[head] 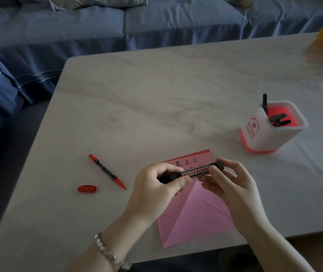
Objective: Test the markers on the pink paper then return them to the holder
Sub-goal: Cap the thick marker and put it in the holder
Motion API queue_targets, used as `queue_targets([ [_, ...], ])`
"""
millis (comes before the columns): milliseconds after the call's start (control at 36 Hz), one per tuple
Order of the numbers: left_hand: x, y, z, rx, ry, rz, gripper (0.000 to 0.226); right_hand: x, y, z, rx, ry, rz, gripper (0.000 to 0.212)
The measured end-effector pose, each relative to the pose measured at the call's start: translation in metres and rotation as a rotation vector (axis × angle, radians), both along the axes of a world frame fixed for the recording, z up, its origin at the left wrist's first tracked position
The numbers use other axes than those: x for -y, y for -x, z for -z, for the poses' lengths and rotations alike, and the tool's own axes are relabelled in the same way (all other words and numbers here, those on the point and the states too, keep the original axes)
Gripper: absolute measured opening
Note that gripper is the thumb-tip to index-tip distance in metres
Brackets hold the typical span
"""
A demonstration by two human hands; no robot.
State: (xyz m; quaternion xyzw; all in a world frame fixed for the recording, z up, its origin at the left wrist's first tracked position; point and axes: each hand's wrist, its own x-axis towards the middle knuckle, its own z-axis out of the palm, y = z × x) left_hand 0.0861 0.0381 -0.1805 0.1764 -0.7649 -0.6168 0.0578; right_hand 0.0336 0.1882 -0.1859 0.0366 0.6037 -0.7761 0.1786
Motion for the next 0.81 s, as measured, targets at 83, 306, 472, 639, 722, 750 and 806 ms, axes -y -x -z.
queue_targets([
  [83, -0.001, 0.021, 0.009, 0.075, 0.097, 0.084, 0.016, -0.011, 0.014, -0.001, -0.019, -0.108, 0.032, 0.021],
  [306, -0.007, 0.053, 0.004, 0.114, 0.224, 0.158, 0.019, -0.082, 0.054, -0.039, -0.78, -0.356, 0.597, 0.033],
  [472, -0.007, 0.043, 0.01, 0.192, 0.255, 0.216, 0.017, -0.097, 0.087, -0.029, -0.825, -0.479, 0.722, 0.029],
  [639, 0.004, 0.031, 0.014, 0.189, 0.212, 0.227, 0.012, -0.08, 0.11, -0.011, -0.905, -0.808, 0.581, 0.026],
  [722, 0.007, 0.029, 0.015, 0.169, 0.209, 0.218, 0.02, -0.075, 0.115, -0.011, -0.935, -1.02, 0.492, 0.026],
  [750, 0.007, 0.029, 0.015, 0.163, 0.206, 0.211, 0.021, -0.075, 0.116, -0.012, -0.917, -1.087, 0.453, 0.026],
  [806, 0.006, 0.028, 0.015, 0.154, 0.191, 0.203, 0.022, -0.075, 0.116, -0.013, -0.884, -1.168, 0.394, 0.029],
])
